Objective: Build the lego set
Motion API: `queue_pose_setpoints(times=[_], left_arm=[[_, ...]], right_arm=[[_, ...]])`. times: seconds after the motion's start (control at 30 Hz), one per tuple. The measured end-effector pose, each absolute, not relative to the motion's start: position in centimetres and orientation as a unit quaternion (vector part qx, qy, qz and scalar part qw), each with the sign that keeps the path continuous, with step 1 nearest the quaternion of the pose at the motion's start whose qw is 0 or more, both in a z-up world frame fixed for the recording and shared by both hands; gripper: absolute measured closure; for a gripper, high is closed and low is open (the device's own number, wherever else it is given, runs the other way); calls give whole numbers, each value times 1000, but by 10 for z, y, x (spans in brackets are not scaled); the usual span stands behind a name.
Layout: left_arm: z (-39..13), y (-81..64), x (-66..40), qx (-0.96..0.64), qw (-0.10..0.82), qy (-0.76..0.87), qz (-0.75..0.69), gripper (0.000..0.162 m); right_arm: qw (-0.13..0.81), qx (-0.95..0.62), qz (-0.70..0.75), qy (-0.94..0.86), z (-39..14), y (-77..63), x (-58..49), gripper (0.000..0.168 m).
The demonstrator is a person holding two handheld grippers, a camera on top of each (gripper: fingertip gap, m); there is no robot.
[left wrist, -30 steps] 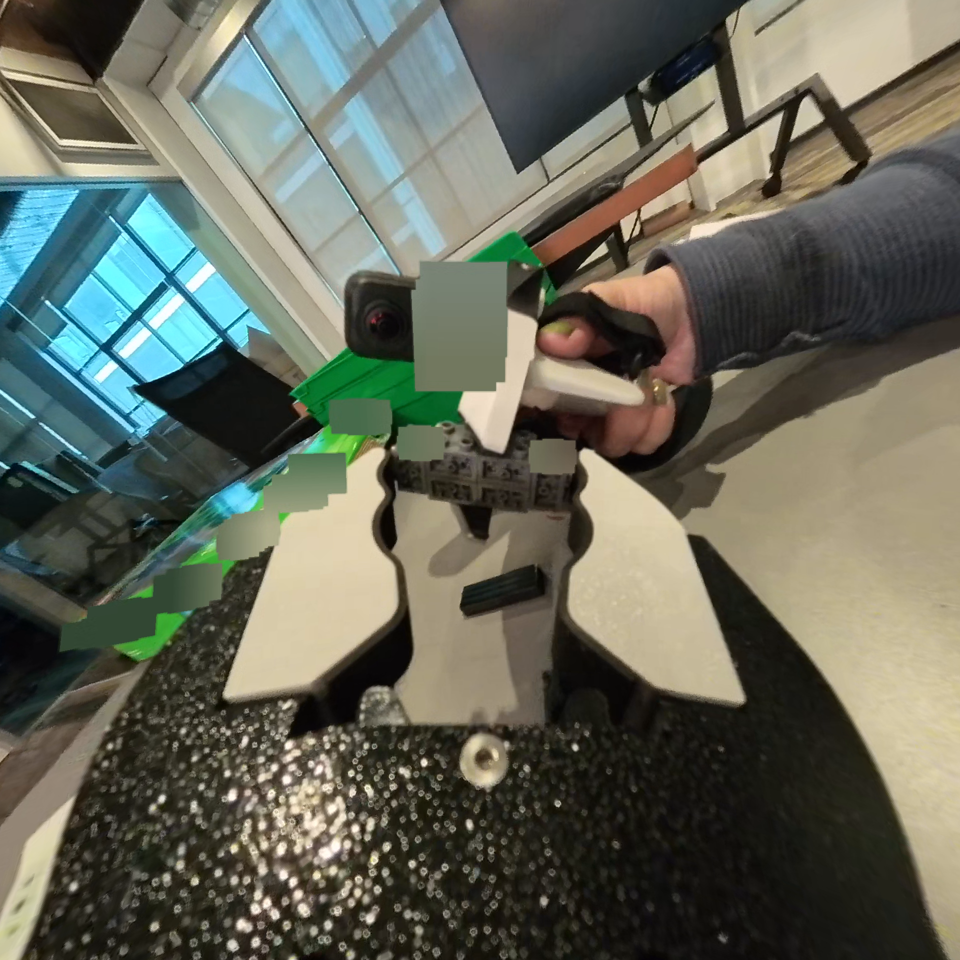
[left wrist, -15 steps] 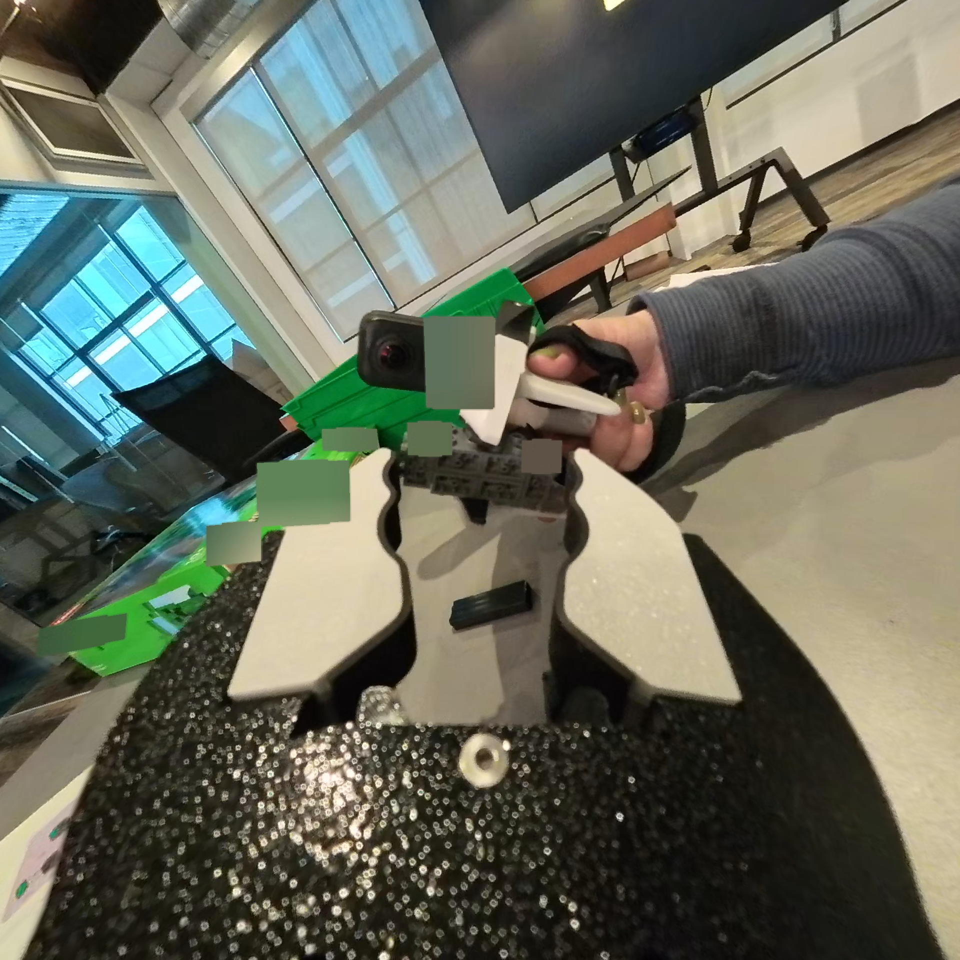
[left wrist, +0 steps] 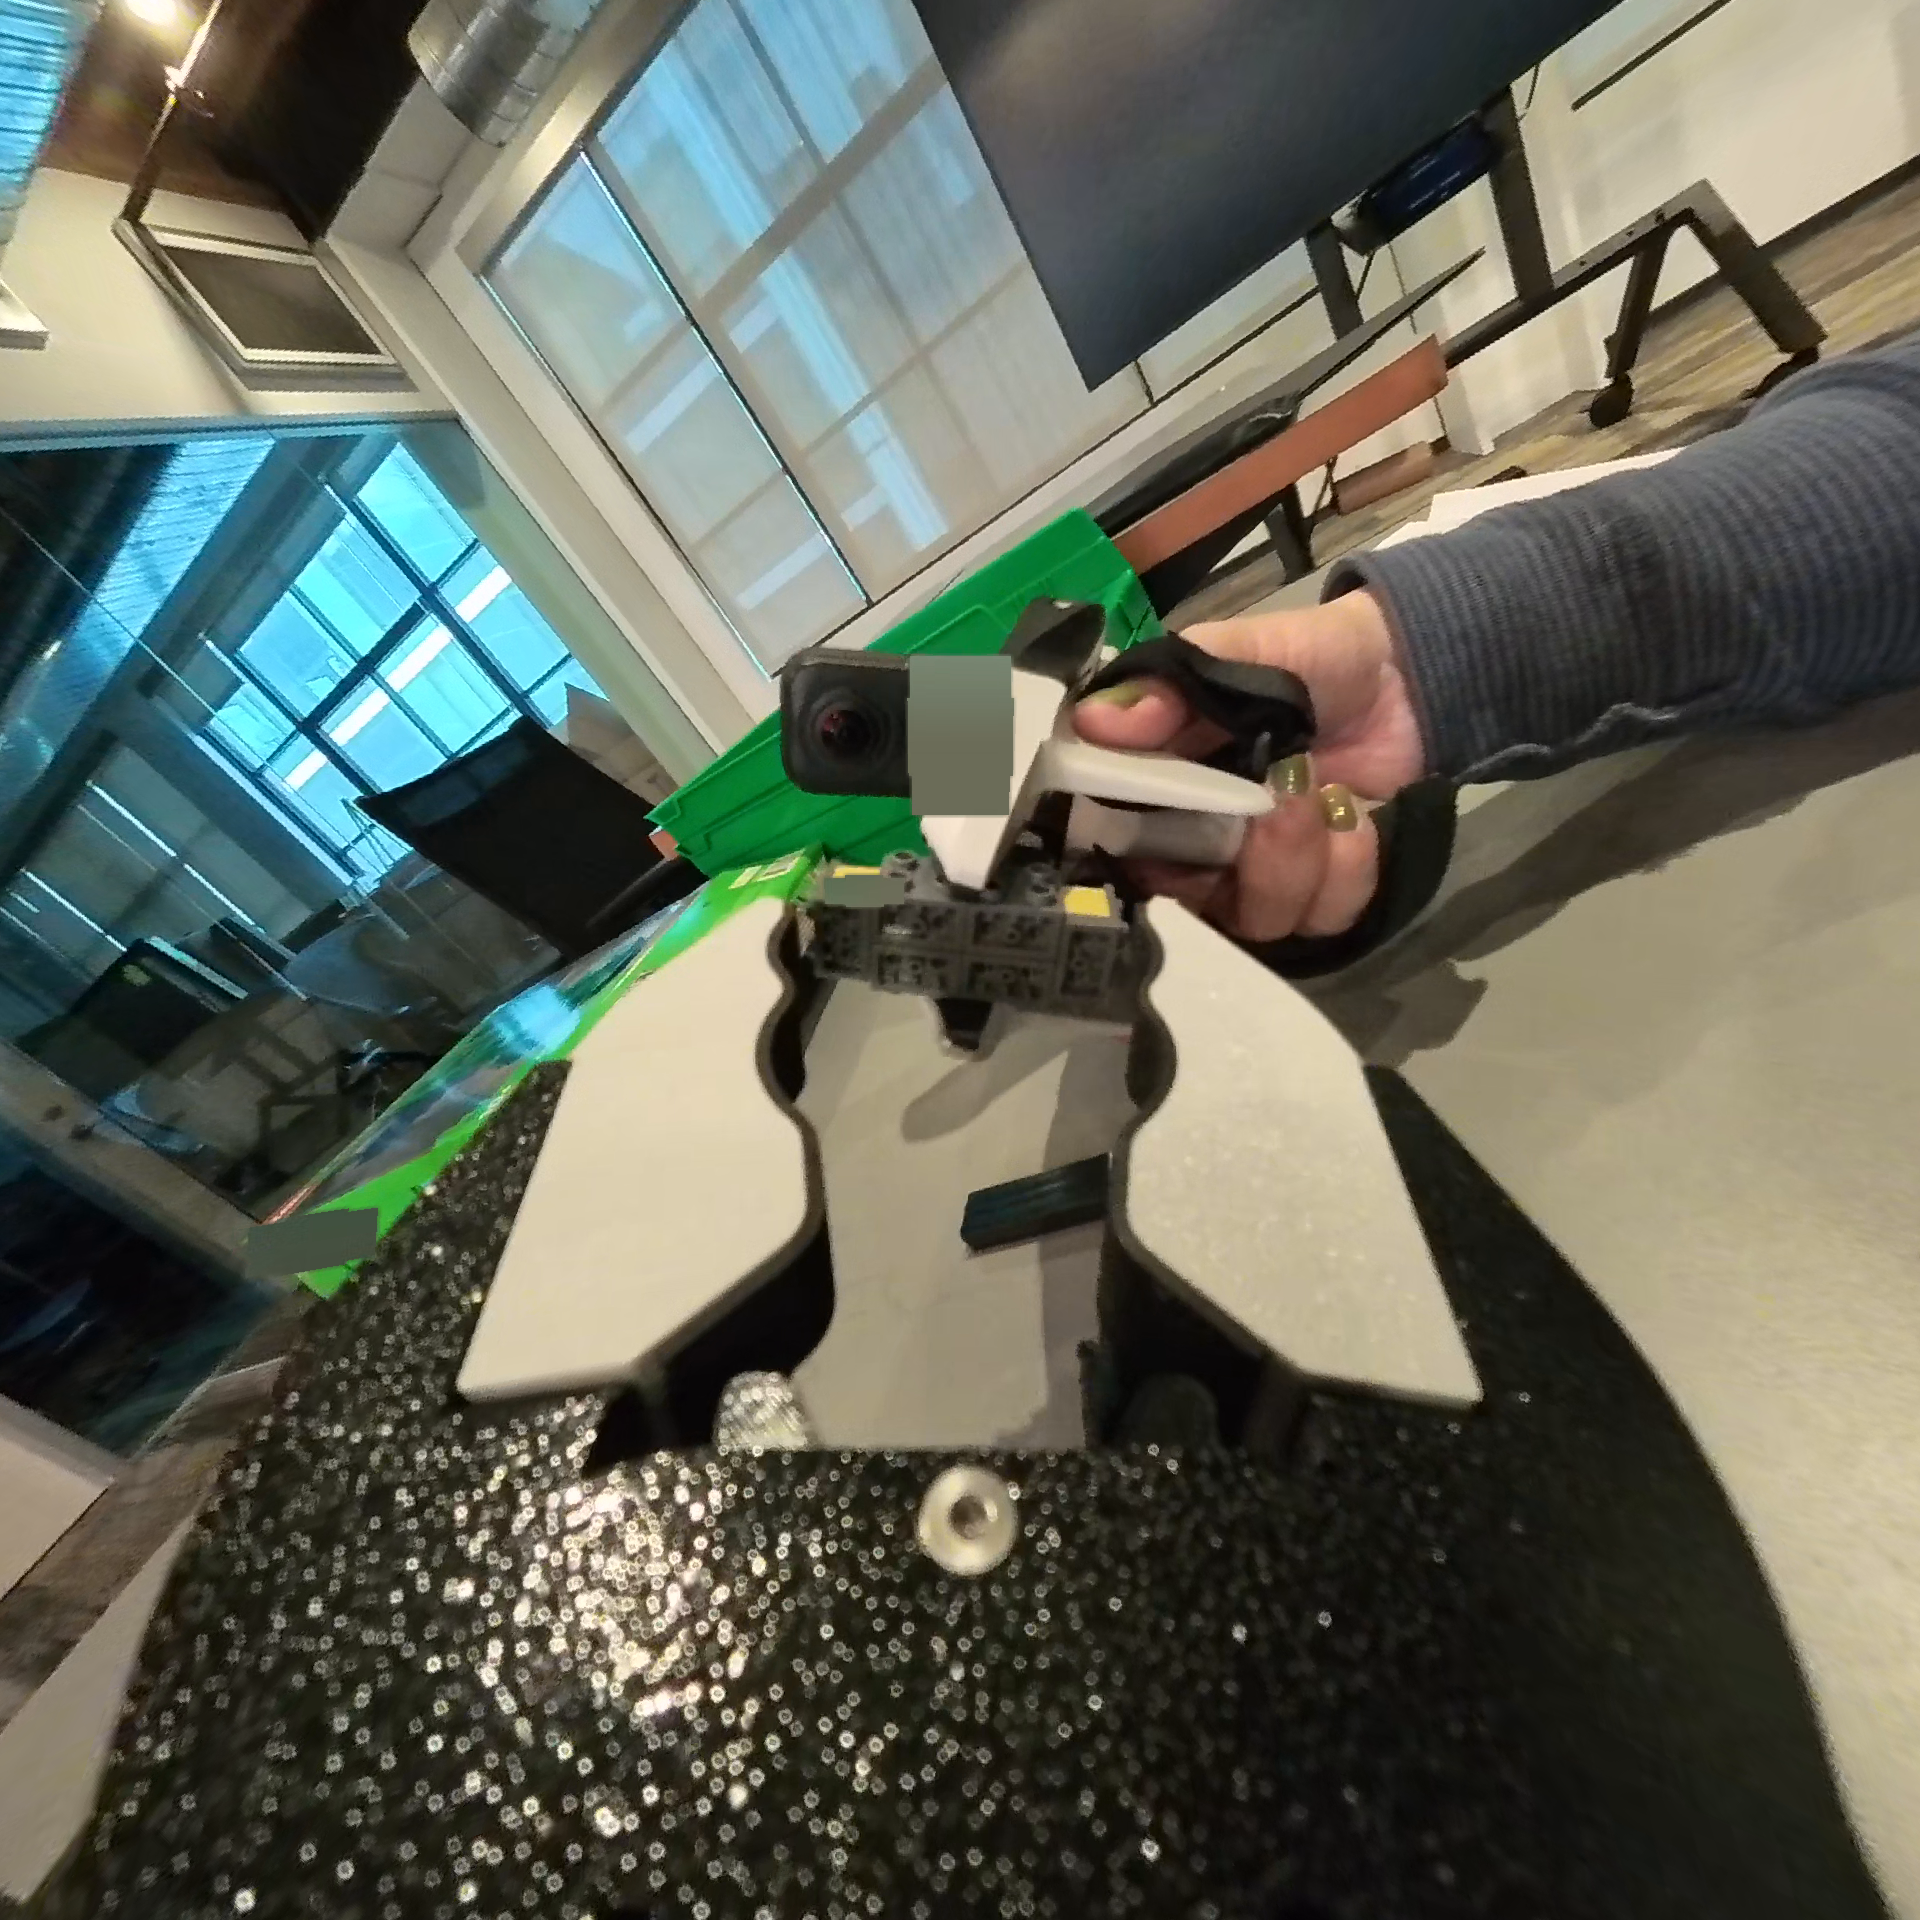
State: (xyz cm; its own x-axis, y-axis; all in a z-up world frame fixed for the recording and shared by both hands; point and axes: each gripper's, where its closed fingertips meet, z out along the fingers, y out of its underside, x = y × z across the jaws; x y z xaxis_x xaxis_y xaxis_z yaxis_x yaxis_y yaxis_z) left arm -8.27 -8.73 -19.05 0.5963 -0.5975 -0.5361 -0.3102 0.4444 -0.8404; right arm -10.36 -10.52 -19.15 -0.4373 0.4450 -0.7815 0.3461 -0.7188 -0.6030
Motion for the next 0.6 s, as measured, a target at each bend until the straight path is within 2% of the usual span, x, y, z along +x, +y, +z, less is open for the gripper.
queue_pose_setpoints(times=[0.6], left_arm=[[-192,-90,-81,-509,725,453,-99,104]], right_arm=[[11,-526,764,-373,-193,-109,-104,143]])
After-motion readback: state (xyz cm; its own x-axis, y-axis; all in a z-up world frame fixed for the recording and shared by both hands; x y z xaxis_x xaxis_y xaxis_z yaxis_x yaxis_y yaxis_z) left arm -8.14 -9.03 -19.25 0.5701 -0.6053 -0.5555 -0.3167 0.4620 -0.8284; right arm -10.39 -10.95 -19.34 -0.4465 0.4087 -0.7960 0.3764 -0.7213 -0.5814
